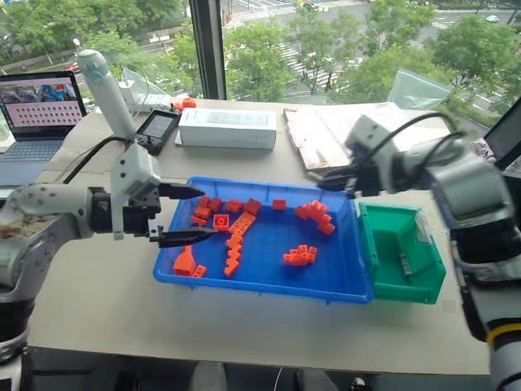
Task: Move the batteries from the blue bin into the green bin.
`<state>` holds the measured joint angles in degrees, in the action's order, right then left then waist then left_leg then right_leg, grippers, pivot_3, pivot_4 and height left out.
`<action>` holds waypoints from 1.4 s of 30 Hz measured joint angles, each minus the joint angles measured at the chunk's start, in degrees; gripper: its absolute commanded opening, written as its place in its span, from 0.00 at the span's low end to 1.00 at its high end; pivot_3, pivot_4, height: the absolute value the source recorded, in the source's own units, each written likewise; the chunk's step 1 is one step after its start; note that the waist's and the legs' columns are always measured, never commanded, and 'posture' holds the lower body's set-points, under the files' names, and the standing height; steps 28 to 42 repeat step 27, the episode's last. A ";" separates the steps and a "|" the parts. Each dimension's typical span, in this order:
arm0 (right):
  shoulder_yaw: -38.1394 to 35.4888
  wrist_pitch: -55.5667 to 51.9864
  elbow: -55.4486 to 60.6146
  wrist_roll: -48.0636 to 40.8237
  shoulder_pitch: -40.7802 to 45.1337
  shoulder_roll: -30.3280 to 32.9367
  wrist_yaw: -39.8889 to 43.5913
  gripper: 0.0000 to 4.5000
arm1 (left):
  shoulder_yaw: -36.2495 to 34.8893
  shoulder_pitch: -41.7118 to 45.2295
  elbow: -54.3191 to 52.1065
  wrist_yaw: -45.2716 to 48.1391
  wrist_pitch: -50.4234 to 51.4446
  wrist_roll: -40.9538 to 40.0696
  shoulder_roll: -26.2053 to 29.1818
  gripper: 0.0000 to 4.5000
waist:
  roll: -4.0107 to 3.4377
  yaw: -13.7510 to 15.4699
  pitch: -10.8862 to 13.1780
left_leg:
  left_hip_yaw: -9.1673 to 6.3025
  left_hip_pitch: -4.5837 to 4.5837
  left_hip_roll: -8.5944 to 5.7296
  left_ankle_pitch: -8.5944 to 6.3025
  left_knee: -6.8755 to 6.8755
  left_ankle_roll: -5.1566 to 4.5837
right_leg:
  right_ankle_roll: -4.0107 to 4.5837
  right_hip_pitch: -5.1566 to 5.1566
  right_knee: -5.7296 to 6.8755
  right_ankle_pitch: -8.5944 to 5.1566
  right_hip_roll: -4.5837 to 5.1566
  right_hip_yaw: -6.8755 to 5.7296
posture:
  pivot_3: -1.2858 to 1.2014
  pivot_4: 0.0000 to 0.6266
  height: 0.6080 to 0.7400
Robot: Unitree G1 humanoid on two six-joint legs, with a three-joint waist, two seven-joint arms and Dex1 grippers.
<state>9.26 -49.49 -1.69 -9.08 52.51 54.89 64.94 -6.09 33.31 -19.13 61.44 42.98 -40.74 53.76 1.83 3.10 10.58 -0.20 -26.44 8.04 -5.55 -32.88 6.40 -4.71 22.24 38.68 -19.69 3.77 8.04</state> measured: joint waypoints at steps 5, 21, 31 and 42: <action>-1.49 -3.84 4.08 -2.08 -8.54 4.28 1.10 0.06 | 2.99 5.90 3.18 -0.77 -1.70 0.82 -5.27 1.00 | -0.07 -1.95 0.01 | -0.01 0.08 0.00 0.08 -0.02 0.08 | 0.00 -0.03 0.08 0.01 -0.01 0.10 | 0.52 0.24 0.94; -7.24 -6.48 6.16 -6.00 -14.95 6.48 -3.54 0.99 | 5.55 7.23 7.97 -5.67 -5.69 9.90 -8.52 1.00 | -0.10 -1.78 0.04 | -0.01 0.13 0.00 0.27 -0.09 0.36 | -0.01 -0.12 0.11 0.00 -0.02 0.09 | 0.52 0.24 0.94; -19.67 6.47 2.58 -9.62 -16.52 6.01 -2.61 0.99 | -1.57 2.31 8.14 -8.48 -5.37 9.25 -7.65 1.00 | -0.09 -1.66 0.03 | -0.01 0.18 0.00 0.27 -0.07 0.36 | -0.01 -0.17 0.09 0.00 -0.02 0.09 | 0.52 0.24 0.94; -19.67 6.47 2.58 -9.62 -16.52 6.01 -2.61 0.99 | -1.57 2.31 8.14 -8.48 -5.37 9.25 -7.65 1.00 | -0.09 -1.66 0.03 | -0.01 0.18 0.00 0.27 -0.07 0.36 | -0.01 -0.17 0.09 0.00 -0.02 0.09 | 0.52 0.24 0.94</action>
